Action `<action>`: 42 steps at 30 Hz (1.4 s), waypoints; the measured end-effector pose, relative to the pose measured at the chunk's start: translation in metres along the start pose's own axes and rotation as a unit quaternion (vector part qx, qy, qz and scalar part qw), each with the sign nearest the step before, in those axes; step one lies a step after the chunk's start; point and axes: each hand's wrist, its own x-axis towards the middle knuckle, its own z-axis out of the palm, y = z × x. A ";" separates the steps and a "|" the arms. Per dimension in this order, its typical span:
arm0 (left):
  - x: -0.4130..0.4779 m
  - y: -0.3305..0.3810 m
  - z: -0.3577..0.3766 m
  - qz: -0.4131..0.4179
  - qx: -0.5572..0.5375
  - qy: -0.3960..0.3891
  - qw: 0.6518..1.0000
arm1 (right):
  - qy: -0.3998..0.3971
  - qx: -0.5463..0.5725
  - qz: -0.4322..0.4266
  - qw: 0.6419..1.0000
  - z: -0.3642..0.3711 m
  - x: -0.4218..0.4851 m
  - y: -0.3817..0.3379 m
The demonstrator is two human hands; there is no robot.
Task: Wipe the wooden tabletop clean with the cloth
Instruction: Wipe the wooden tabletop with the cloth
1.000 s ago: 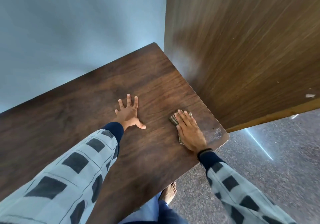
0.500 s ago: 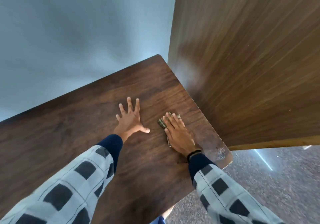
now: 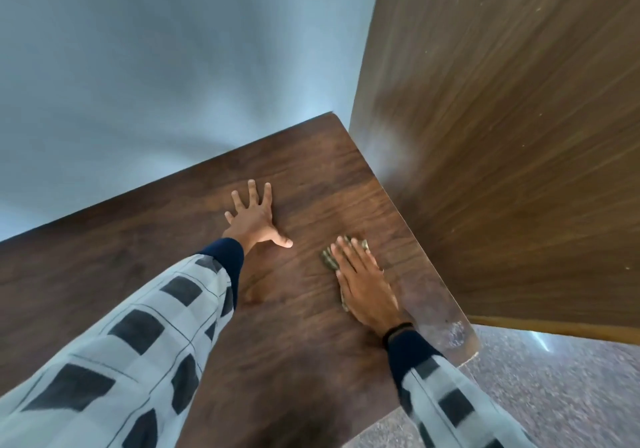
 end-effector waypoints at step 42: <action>0.008 0.005 -0.003 -0.017 -0.004 0.003 1.000 | 0.004 0.043 -0.005 0.999 -0.018 0.153 0.017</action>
